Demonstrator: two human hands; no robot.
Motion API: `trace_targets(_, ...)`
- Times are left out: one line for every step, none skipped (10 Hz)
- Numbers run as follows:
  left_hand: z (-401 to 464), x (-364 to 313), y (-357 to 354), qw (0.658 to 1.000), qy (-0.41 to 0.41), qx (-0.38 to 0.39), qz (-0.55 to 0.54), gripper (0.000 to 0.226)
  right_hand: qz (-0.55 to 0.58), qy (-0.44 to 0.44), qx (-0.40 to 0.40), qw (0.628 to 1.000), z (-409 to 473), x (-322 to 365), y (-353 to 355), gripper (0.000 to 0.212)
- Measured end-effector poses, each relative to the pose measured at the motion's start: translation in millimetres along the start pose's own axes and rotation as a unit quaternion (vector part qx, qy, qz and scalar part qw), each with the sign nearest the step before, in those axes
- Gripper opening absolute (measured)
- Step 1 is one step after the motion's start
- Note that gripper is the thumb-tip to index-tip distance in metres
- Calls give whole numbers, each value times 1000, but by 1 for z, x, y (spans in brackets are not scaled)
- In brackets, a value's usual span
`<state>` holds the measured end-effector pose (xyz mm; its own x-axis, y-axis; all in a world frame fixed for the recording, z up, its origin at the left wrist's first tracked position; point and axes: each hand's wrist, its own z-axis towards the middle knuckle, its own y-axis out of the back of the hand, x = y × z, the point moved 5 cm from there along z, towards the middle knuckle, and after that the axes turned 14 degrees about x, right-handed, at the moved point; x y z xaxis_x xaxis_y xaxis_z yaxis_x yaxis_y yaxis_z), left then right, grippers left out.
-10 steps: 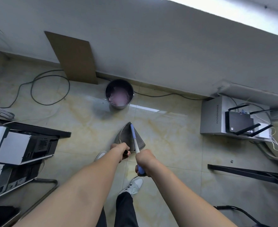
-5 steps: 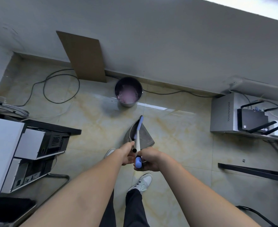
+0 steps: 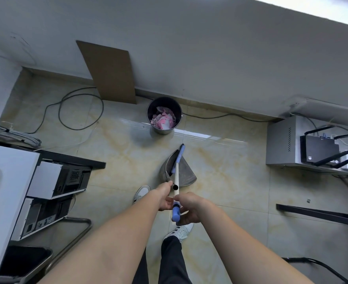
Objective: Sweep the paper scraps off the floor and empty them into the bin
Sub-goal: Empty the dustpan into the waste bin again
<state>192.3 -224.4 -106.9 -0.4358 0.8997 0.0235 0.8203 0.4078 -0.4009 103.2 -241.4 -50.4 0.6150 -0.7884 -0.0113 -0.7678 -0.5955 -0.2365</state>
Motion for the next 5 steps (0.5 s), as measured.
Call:
trace_targets(2,3,5,1000,-1,-20,15,71,-23,-20,-9,999,2,-7,-2,20)
trace_targets(5,5,11,999,-7,-34,4,74,-21,-30,-10,999,2,-13,-4,23)
trace_targets(0,6,12,1000,-1,-26,-14,74,-7,-28,-5,1000,0,-18,-4,25)
trace_targets(-6,8,14,999,13,-37,-20,74,21,-22,-21,999,2,-22,-2,43)
trace_targets(-9,4,21,998,7,-69,3,71,46,42,-128,990,0,-17,16,54)
